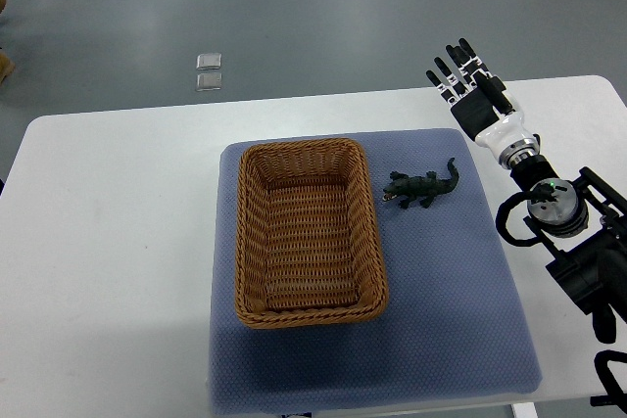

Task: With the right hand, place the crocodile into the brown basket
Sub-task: 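Reach the right hand forward over the dark toy crocodile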

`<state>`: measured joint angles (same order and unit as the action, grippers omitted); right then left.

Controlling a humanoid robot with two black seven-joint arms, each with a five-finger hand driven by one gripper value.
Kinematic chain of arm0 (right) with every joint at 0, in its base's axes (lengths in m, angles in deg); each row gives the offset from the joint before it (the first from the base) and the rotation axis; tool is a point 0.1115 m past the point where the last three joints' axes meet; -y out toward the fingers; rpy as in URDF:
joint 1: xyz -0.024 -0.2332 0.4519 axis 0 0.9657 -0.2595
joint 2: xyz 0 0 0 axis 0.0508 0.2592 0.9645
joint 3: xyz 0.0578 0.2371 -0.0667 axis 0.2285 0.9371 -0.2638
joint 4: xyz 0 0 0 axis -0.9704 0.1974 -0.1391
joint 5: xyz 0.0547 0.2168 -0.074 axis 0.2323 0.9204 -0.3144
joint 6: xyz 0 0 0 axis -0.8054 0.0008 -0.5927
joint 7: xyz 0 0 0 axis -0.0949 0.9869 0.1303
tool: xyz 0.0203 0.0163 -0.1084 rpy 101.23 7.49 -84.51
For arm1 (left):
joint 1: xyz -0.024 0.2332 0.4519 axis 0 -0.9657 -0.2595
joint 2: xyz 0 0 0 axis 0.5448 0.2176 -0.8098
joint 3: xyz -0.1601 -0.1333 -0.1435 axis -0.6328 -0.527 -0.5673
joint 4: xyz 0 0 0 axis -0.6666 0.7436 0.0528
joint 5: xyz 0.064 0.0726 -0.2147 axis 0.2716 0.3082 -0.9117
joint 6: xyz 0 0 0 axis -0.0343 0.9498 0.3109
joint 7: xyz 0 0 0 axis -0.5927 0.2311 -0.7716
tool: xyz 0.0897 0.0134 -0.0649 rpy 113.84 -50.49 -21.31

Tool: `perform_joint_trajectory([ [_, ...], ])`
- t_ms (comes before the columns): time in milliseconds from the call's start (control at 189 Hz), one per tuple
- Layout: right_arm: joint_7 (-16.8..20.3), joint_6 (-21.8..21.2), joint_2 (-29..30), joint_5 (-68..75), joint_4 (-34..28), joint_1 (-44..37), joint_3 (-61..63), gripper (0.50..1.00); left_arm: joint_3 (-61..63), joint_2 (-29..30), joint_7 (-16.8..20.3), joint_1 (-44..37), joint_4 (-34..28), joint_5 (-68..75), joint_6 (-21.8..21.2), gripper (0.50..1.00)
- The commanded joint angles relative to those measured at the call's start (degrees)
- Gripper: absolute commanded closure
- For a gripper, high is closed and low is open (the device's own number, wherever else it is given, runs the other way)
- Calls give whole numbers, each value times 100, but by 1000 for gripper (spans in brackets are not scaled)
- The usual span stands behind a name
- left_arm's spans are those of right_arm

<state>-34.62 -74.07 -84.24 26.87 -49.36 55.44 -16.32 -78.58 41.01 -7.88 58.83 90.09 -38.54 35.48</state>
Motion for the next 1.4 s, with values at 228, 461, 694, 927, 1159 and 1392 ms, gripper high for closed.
perform_joint_trajectory([
  [228,9,1,-18,0,-11,-34,-7,572,-2,0,0,0,-17,-9,0,500],
  [461,35,-69,-79,-18,-28,-69,-16,572,-2,0,0,0,-8,-9,0,500],
  [694,255,-596,-685,-1915,-19,-482,-648,572,15,0,-9,0,9,0,0,500],
  [927,791,-1334,-1731,-4393,-221,-1642,-1843,572,33,0,-26,9,18,26,9,500],
  [1159,1266,-1660,-2444,-6214,-951,-3110,-4094,572,33,0,-26,44,27,35,18,500],
  [1392,2083,-1599,-2338,-6179,-1250,-3453,-4692,574,33,0,-35,53,27,35,18,500],
])
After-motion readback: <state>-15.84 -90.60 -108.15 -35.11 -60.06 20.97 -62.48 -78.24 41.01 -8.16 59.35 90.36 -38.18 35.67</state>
